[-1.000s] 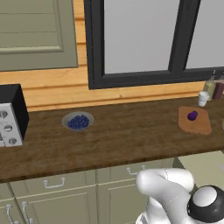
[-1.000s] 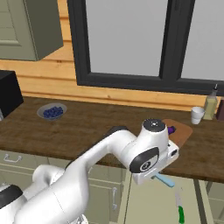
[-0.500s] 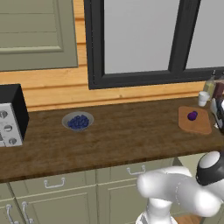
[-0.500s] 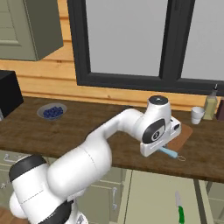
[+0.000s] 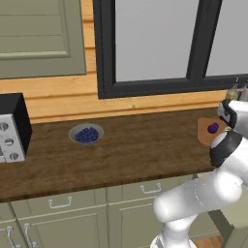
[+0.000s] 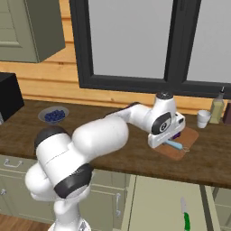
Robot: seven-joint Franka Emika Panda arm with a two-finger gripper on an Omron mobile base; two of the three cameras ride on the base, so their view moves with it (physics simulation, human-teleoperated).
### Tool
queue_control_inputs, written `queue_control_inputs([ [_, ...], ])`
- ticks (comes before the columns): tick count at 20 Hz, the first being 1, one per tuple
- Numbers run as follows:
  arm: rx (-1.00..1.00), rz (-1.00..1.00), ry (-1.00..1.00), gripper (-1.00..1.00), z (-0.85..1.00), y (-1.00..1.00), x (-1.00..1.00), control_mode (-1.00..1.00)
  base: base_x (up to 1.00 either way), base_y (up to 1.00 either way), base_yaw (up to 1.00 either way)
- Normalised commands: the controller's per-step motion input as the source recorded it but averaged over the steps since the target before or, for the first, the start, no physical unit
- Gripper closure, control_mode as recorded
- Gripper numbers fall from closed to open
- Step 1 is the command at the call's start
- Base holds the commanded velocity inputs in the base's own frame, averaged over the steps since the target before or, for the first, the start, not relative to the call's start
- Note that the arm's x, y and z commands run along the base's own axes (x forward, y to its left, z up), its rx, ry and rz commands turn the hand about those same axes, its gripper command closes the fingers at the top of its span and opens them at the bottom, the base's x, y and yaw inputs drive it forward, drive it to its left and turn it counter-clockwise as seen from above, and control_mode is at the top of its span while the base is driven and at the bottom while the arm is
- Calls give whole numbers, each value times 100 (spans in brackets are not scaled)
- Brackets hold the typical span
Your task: Place the appropriate cutting tool for cutting the eggplant skin on the cutting board.
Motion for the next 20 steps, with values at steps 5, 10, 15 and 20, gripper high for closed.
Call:
queue_control_inputs([
  [5, 3, 0, -2, 100, -52, -8, 54, -100, 0, 0, 0],
  [10, 7, 0, 3, 100, -39, 0, 72, -100, 0, 0, 0],
  [15, 7, 0, 2, 100, -27, -5, 56, -100, 0, 0, 0],
  [20, 12, 0, 1, 100, -6, -15, 52, -100, 0, 0, 0],
])
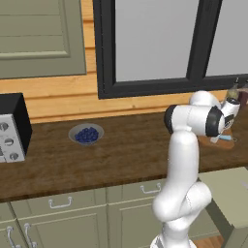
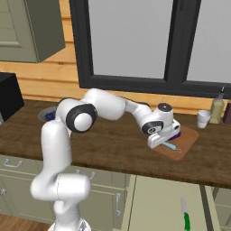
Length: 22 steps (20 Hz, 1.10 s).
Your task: Place the appropriate cutting tool for cutting the eggplant skin on the cutting board.
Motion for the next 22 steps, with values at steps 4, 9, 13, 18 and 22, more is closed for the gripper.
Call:
queue_control_inputs([
  [4, 12, 0, 2, 100, -6, -9, 48, -100, 0, 0, 0],
  [9, 7, 0, 9, 100, -40, -2, 36, -100, 0, 0, 0],
  [13, 1, 0, 15, 100, -73, 9, 17, -100, 0, 0, 0],
  [18, 0, 0, 7, -100, -40, 21, 6, -100, 0, 0, 0],
  [22, 0, 0, -1, -100, 10, 9, -45, -100, 0, 0, 0],
])
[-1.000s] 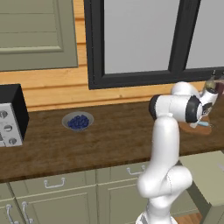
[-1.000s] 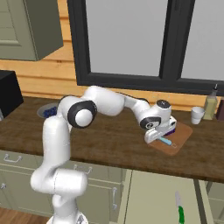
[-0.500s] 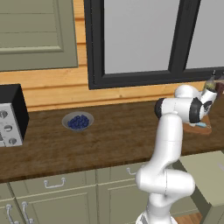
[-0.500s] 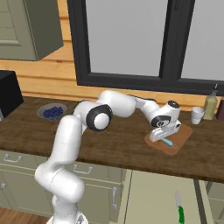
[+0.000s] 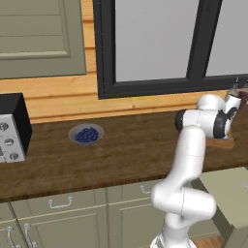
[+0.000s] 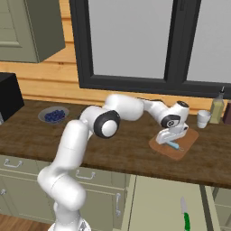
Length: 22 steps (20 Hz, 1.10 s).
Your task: Place the appropriate cutting tool for cutting the eggplant skin on the cutting board.
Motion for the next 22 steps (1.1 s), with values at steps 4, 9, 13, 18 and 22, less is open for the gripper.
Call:
queue_control_inputs([
  [4, 0, 0, -3, -100, 31, 17, -64, -100, 0, 0, 0],
  [9, 0, 0, -8, -100, 44, 24, -51, -100, 0, 0, 0],
  [13, 0, 0, -5, -100, 19, 30, -40, -100, 0, 0, 0],
  [18, -1, 0, 0, -100, 1, 38, -30, -100, 0, 0, 0],
  [22, 0, 0, 0, -100, 0, 38, -29, -100, 0, 0, 0],
])
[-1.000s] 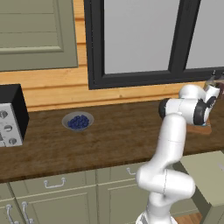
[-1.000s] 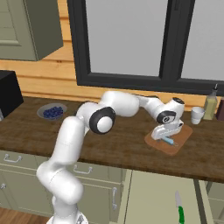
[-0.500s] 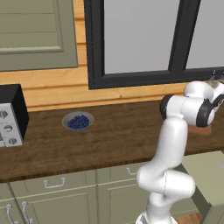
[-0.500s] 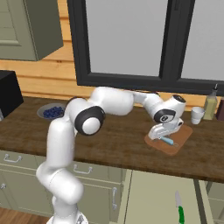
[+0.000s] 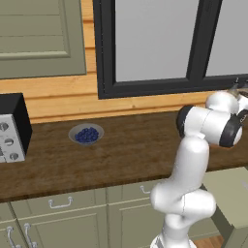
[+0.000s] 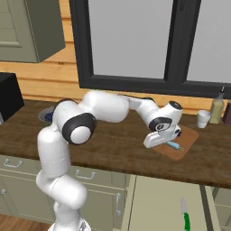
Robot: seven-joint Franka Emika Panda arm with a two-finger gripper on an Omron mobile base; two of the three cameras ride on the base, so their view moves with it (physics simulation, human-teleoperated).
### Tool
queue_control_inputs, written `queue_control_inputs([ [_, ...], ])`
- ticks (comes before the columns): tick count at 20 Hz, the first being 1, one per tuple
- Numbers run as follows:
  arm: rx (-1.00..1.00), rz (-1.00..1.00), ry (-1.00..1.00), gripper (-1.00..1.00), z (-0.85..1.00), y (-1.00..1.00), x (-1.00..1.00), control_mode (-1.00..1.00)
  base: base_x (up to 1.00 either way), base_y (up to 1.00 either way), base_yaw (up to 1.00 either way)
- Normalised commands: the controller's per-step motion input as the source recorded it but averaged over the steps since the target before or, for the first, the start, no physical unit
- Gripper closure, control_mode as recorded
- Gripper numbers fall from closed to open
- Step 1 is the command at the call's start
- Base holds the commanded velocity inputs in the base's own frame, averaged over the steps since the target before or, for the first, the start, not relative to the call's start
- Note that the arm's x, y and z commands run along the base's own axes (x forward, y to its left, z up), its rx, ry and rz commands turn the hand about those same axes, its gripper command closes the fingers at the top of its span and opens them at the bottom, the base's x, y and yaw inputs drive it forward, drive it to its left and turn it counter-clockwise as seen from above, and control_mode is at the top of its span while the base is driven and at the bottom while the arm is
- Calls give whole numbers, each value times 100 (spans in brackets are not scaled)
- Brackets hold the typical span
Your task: Place the appropriate cutting tool for cutting the eggplant skin on the cutting board.
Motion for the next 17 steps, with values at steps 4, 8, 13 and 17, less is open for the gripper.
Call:
queue_control_inputs([
  [4, -2, 0, 0, -100, 1, 44, -31, -100, 0, 0, 0],
  [8, -2, 0, 0, -100, 15, 44, -34, -100, 0, 0, 0],
  [13, -3, 0, 0, -100, 34, 46, -41, -100, 0, 0, 0],
  [17, -6, 0, 0, -100, 49, 46, -52, -100, 0, 0, 0],
])
